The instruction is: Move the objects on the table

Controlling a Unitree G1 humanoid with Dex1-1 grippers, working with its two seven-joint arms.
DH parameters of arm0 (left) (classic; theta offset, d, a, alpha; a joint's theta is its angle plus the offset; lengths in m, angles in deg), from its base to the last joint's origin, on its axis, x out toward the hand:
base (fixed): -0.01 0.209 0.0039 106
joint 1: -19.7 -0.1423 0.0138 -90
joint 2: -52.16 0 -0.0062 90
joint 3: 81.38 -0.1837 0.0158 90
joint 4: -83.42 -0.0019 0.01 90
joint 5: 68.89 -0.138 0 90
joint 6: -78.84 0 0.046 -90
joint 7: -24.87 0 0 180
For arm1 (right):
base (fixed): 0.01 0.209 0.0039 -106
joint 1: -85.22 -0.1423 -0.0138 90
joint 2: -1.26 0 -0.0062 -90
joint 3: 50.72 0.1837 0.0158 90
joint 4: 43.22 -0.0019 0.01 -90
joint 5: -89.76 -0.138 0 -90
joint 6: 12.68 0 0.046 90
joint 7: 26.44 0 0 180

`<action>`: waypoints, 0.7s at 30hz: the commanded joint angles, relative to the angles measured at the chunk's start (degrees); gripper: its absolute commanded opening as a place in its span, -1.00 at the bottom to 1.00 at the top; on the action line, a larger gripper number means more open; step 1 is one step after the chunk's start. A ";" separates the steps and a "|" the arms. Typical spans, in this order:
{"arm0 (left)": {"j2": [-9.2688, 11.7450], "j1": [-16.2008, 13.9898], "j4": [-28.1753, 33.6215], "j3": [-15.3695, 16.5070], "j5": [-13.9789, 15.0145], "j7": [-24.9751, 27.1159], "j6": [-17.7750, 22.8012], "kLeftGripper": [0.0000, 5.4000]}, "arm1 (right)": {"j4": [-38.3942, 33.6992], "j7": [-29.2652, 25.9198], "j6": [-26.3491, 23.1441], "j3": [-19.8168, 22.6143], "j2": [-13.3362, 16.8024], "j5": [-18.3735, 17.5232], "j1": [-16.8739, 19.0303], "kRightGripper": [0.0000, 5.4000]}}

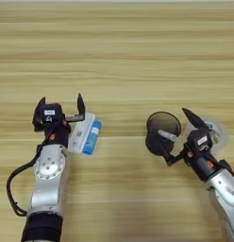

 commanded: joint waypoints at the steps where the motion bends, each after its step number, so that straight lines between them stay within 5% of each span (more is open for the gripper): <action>1: 0.02 0.28 -0.21 -0.26 -0.50 -0.24 0.28 0.99 | 1.07 0.19 -1.01 -0.19 0.51 0.87 -0.37 1.00; 21: 0.04 0.45 -0.87 -0.56 -0.67 -0.22 0.17 0.99 | 2.80 0.35 -1.96 -0.78 0.44 2.23 -0.87 1.00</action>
